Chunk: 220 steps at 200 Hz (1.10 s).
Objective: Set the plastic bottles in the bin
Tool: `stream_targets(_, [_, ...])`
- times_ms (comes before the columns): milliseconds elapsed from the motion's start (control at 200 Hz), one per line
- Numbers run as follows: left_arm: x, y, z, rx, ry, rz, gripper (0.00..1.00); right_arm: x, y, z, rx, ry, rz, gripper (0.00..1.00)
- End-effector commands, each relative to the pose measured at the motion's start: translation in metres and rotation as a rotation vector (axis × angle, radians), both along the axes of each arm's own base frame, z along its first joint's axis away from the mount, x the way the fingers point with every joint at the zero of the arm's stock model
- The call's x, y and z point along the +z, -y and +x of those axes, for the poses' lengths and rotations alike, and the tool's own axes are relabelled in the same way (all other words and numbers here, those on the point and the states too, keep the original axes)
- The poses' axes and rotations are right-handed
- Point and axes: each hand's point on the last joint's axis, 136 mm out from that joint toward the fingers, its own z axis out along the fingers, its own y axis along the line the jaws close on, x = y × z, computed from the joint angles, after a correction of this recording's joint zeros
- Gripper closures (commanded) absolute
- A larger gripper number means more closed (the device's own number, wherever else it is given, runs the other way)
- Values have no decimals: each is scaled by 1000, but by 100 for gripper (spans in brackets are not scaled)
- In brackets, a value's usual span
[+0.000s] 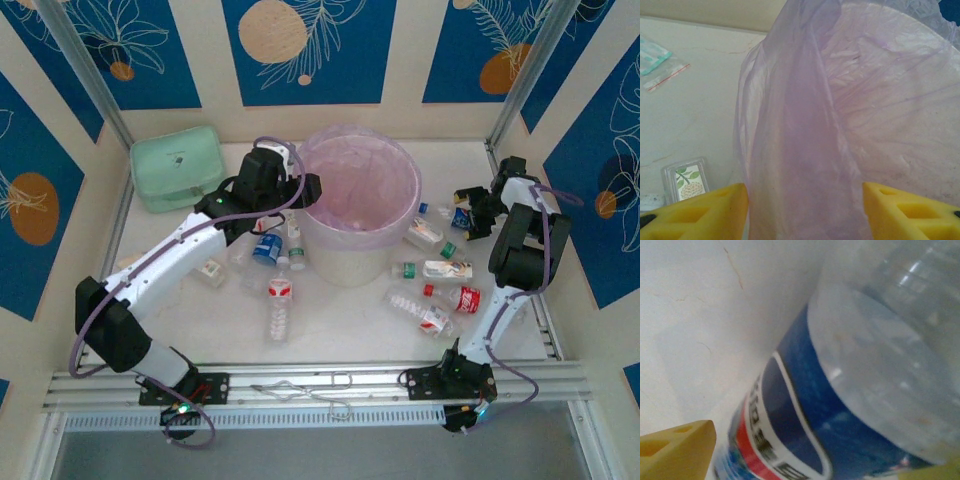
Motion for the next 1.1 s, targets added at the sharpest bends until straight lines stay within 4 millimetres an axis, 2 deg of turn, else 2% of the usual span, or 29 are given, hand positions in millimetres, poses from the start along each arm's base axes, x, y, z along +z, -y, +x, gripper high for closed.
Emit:
stream_targets(0, [-6, -9, -8, 6, -13, 38, 39, -7, 1, -2, -9, -29, 22, 18])
stream_targets(270, [-7, -8, -7, 17, -12, 20, 39, 4, 7, -2, -21, 1, 35, 35])
stream_targets(400, [-7, -7, -5, 12, -9, 29, 39, 23, 10, 4, -30, 50, 49, 43])
stream_targets(690, [-9, -5, -3, 8, -16, 37, 39, 113, 19, 13, 1, 229, -38, 65])
stream_targets(760, [-9, -4, -2, 11, -12, 35, 39, 136, 18, 15, 40, 296, -56, 67])
stream_targets(795, [-9, -5, -1, 13, -10, 38, 39, 147, 16, 14, 56, 321, -61, 72])
stream_targets(895, [-7, -3, 1, 10, -8, 35, 39, 182, 5, 14, 115, 419, -69, 81])
stream_targets(1031, [-4, -2, 2, 8, -5, 35, 39, 237, -21, 11, 213, 571, -69, 81])
stream_targets(1096, [-5, -1, 2, 8, -9, 35, 39, 275, -42, 8, 288, 676, -70, 82])
